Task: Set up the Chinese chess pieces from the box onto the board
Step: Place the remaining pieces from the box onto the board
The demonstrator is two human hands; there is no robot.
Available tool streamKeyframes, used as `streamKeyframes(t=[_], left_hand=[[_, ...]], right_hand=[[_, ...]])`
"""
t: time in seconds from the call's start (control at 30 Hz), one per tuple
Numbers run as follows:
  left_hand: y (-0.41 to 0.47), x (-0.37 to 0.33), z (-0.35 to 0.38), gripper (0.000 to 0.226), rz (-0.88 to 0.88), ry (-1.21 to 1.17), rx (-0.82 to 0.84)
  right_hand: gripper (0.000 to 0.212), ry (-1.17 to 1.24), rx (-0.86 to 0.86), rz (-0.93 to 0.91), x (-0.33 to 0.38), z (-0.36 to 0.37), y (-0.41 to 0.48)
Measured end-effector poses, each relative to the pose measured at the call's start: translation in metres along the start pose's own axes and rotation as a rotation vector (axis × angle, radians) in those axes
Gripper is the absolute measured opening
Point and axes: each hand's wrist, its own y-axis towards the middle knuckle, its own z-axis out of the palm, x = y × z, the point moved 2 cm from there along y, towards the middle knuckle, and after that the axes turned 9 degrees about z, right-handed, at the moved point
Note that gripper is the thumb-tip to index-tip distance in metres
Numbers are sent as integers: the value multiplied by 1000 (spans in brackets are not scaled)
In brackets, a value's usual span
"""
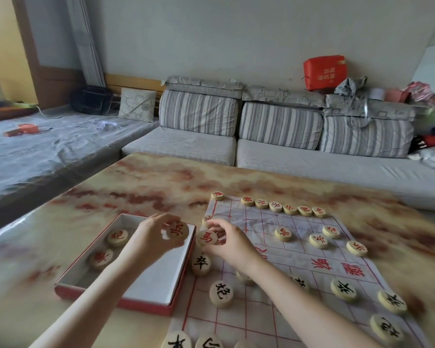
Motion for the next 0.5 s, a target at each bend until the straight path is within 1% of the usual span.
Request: streamKeyframes(t=[0.13, 0.37, 0.5], left_hand=[[25, -18, 29, 50, 47, -1, 29], [67, -35, 79, 53, 92, -2, 84], [83, -40, 104, 53, 101, -5, 126]], right_hand=[[56, -4, -36, 35, -20, -30, 13], [61, -22, -129, 86, -63, -77, 41], [59, -9, -169, 103, -81, -98, 51]])
